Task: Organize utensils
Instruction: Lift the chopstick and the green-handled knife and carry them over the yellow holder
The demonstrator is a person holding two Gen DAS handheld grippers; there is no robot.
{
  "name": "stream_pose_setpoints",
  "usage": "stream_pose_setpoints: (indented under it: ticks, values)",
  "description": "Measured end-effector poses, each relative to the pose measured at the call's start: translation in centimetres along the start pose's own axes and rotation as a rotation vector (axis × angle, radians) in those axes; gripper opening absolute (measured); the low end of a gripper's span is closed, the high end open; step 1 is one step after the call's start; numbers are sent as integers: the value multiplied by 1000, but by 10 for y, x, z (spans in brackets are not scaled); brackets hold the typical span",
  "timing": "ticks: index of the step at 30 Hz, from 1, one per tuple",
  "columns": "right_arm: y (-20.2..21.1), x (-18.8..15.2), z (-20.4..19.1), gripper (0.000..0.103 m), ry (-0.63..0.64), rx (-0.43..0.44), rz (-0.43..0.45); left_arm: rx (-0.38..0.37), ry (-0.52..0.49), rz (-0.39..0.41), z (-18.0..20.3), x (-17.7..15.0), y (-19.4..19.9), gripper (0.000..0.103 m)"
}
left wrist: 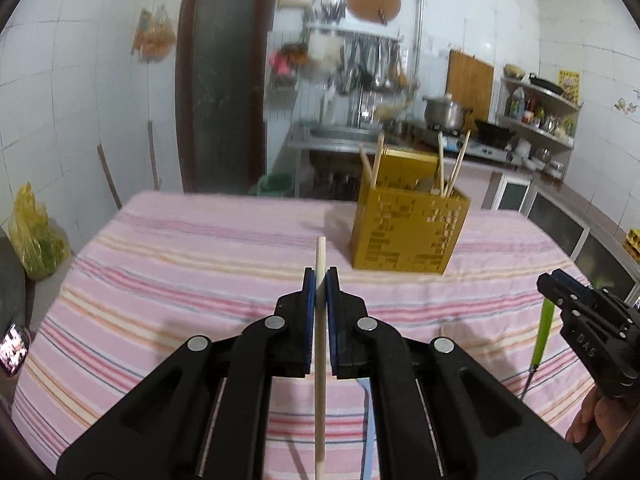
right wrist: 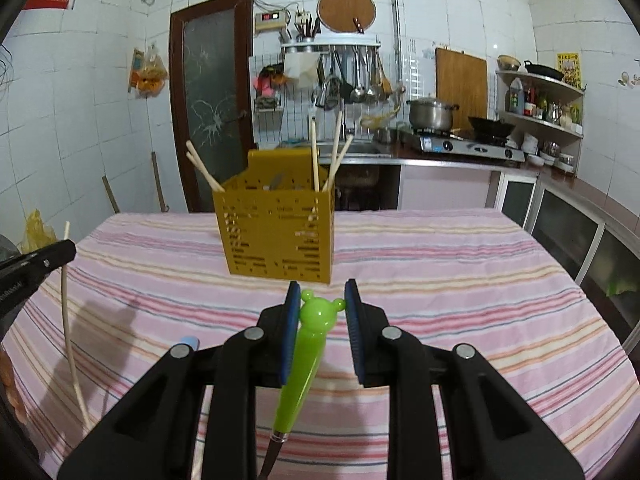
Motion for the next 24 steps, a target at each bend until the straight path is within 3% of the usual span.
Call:
stream_pose_setpoints:
  ticks: [8,24]
  values:
    - [1,27,-2,23,5,0,73,-25,10,92,-4,25,9,4]
    - [-13,71,4,23,35,-28,128,-56,-7,182,8,76,-13,4]
Point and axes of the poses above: each gripper's, at about its wrist camera, not at the fingertips, and y roughly against the way its jaws point, z to its right, x to its top, the point moved 7 cm from there along -y, roughly the way its jaws point, and after that the axes turned 10 degrees about -y, right-handed, at the moved point
